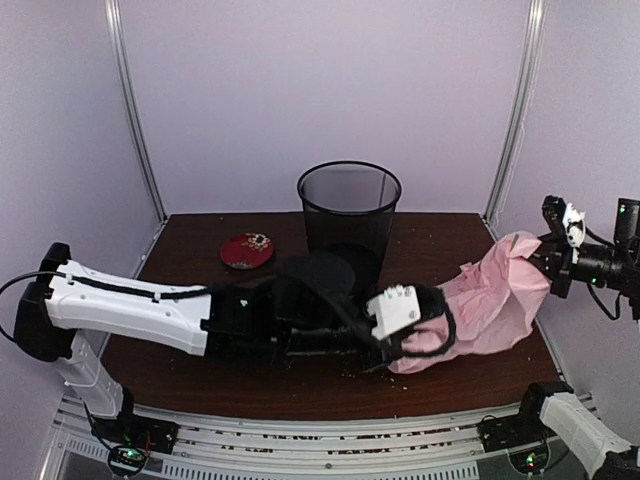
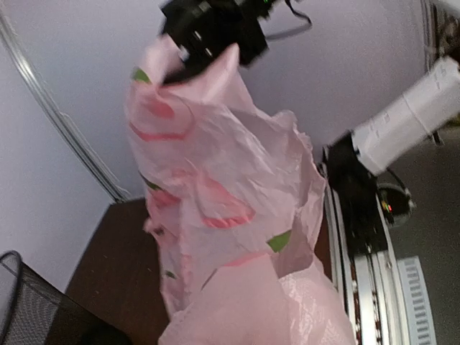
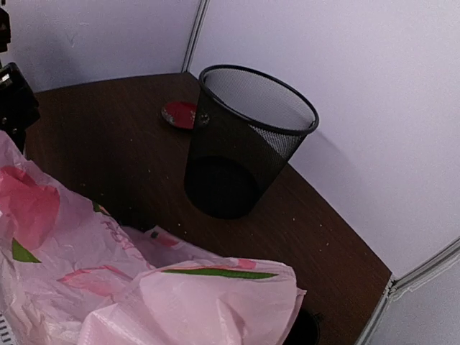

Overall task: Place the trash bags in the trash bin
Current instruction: Shake the trash bag.

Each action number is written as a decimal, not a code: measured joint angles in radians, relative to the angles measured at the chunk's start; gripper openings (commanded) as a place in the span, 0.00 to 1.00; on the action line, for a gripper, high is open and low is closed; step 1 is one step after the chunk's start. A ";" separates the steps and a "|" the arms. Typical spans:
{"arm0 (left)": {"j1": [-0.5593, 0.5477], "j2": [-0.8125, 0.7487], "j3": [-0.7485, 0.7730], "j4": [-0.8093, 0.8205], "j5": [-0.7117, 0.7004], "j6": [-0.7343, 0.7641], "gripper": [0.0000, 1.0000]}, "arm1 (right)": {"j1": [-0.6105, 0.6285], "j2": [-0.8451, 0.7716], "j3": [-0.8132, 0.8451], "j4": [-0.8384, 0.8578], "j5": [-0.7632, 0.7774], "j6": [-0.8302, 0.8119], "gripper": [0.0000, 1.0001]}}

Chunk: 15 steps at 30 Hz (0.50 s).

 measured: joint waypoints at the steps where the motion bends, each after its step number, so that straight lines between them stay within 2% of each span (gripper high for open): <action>1: 0.001 -0.016 0.043 0.017 -0.023 -0.007 0.00 | 0.000 0.015 0.035 0.031 -0.033 0.068 0.00; 4: 0.008 -0.009 0.231 0.033 -0.113 -0.048 0.00 | 0.000 0.072 0.088 0.138 -0.089 0.269 0.00; 9: 0.036 0.090 0.501 -0.043 -0.198 -0.177 0.00 | 0.000 0.156 0.108 0.400 -0.120 0.645 0.00; 12: 0.093 0.156 0.570 -0.119 -0.146 -0.295 0.00 | 0.000 0.204 0.094 0.527 -0.097 0.811 0.00; 15: 0.195 0.254 0.625 -0.205 -0.032 -0.400 0.00 | 0.000 0.274 0.040 0.586 -0.036 0.892 0.00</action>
